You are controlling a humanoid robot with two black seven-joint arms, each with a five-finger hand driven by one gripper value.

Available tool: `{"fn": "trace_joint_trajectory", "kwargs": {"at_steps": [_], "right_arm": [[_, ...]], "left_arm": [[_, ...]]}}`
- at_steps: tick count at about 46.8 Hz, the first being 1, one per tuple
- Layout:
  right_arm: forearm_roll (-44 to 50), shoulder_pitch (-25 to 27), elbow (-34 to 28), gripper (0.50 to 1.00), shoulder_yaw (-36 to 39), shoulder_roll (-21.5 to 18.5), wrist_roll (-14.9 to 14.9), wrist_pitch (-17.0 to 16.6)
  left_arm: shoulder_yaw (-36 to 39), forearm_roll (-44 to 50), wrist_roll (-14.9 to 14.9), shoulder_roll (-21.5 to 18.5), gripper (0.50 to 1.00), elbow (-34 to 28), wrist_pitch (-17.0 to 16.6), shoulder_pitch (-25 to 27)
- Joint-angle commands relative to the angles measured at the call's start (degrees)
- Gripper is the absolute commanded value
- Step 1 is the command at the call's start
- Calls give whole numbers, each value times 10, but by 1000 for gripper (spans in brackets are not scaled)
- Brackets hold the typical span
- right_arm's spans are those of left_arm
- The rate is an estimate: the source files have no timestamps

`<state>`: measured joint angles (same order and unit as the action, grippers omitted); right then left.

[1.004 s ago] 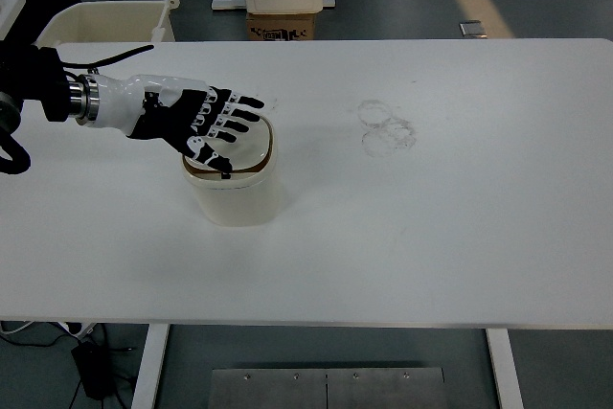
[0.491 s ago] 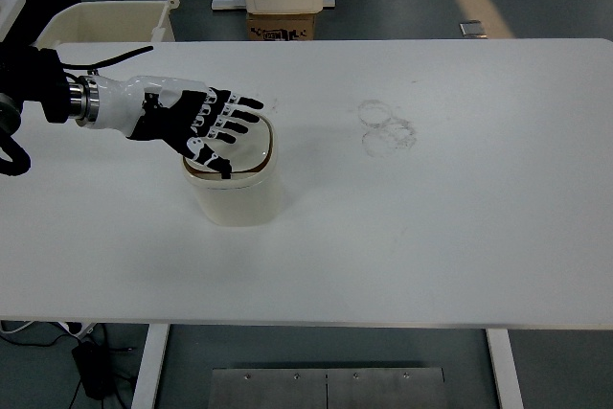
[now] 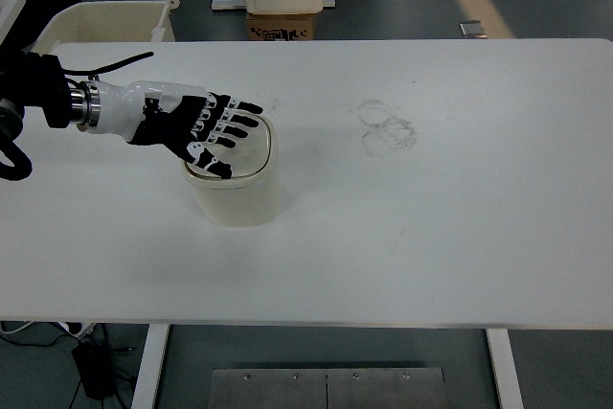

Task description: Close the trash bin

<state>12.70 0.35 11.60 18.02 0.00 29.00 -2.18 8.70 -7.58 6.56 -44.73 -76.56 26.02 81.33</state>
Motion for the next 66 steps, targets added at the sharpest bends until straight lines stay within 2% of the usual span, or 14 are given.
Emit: {"fn": "trace_joint_trajectory", "kwargs": {"at_steps": [1,27,39,53,66], "right_arm": [[0,1,0,991,0,0,0,1],[0,1,0,991,0,0,0,1],[0,0,0,991,0,0,0,0],[0,1,0,991,0,0,0,1],[0,0,0,991,0,0,0,1]], "left_arm": [[0,0,0,-1,1000,0,0,-4],[-3,5,-1,-8,1000,0,0,-6],[-57,6,0,-9,1000,18,1,0],[-120,11,-1,1,1000,115,3,-6],[-139,95,-1,22,1000,230,0,-6]]}}
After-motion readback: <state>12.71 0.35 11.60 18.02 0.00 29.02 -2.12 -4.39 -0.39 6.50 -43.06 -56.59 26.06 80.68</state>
